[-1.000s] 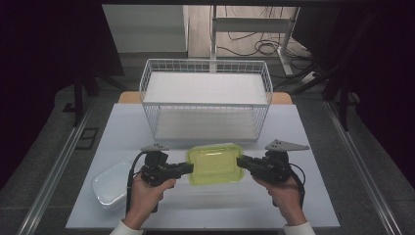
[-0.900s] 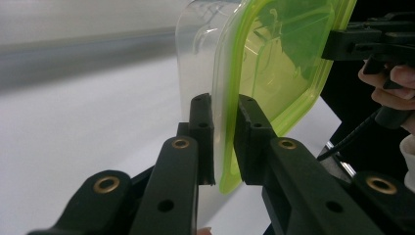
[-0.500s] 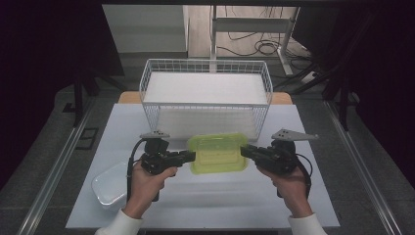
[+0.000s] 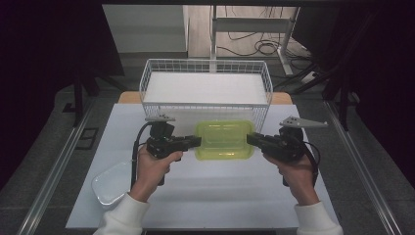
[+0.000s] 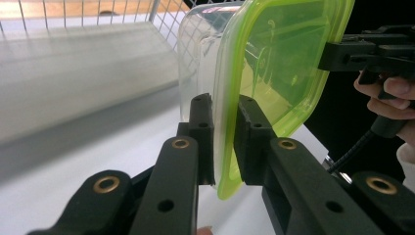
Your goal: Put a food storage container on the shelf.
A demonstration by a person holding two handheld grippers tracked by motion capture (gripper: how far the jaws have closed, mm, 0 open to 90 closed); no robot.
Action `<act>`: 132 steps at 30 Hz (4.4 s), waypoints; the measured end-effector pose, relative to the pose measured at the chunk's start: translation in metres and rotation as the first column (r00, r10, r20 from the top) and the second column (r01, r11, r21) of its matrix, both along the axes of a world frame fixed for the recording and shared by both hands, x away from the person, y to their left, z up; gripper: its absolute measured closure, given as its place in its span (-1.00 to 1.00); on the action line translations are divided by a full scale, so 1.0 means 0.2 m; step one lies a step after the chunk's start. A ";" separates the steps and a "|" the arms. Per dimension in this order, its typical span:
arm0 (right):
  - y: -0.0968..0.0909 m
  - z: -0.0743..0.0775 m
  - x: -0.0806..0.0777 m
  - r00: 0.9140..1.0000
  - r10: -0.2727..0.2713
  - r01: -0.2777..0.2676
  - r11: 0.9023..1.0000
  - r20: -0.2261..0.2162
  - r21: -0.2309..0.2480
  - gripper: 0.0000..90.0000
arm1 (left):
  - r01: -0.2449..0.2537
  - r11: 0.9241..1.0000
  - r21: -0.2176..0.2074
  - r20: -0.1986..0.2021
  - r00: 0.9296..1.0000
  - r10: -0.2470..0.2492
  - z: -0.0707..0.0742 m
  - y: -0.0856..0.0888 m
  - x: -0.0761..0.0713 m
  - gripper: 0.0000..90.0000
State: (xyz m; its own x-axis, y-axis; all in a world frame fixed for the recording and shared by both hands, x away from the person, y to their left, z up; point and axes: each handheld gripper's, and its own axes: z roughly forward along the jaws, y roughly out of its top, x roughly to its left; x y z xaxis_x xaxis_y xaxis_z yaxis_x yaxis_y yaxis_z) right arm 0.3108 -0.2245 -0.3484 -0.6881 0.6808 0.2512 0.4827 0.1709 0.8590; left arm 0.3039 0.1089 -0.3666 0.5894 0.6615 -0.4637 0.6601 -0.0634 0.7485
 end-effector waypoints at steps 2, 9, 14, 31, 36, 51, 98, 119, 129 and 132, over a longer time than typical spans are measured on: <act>0.00 0.01 0.03 1.000 -0.002 0.002 1.000 0.002 0.005 0.75 | -0.005 1.000 -0.001 0.003 1.000 0.005 0.01 0.00 0.02 0.76; 0.04 0.06 0.10 1.000 -0.007 0.007 1.000 0.014 0.009 0.75 | -0.018 1.000 0.011 0.025 1.000 0.018 0.08 0.03 0.08 0.77; 0.06 0.11 0.13 1.000 -0.009 0.009 1.000 0.029 0.004 0.75 | -0.025 1.000 0.007 0.047 0.999 0.025 0.12 0.04 0.11 0.77; 0.03 0.24 0.24 0.998 -0.017 0.017 1.000 0.067 0.008 0.75 | -0.022 1.000 -0.004 0.087 0.996 0.022 0.25 0.02 0.24 0.77; 0.04 0.28 0.30 0.997 -0.010 0.009 1.000 0.071 0.004 0.75 | -0.035 0.999 -0.011 0.093 0.995 0.036 0.28 0.03 0.28 0.77; 0.09 0.37 0.45 0.999 -0.017 0.015 0.999 0.045 0.032 0.75 | -0.061 0.998 -0.012 0.077 0.995 0.061 0.39 0.07 0.40 0.77; 0.19 0.20 0.91 0.963 -0.057 0.090 0.989 -0.264 0.114 0.74 | -0.103 0.988 -0.116 -0.205 0.976 0.078 0.23 0.21 0.86 0.74; 0.21 0.10 0.98 0.904 -0.170 0.272 0.936 -0.393 0.222 0.59 | -0.200 0.947 -0.253 -0.280 0.952 0.126 0.11 0.23 0.95 0.61; 0.24 0.12 0.94 0.911 -0.232 0.300 0.940 -0.340 0.163 -0.03 | -0.249 0.960 -0.129 -0.069 0.968 0.242 0.19 0.18 0.86 -0.23; 0.24 0.13 0.91 0.919 -0.248 0.309 0.936 -0.306 0.170 -0.18 | -0.246 0.962 -0.115 -0.031 0.969 0.244 0.21 0.17 0.82 -0.38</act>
State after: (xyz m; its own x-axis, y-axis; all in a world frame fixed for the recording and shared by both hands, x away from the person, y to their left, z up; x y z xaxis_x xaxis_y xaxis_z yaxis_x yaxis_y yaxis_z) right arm 0.4922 -0.1764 -0.3228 -0.3607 0.7445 0.5618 0.7061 -0.1756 0.6860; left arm 0.4678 0.1425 -0.3236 0.4074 0.7254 -0.5548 0.6570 0.1891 0.7298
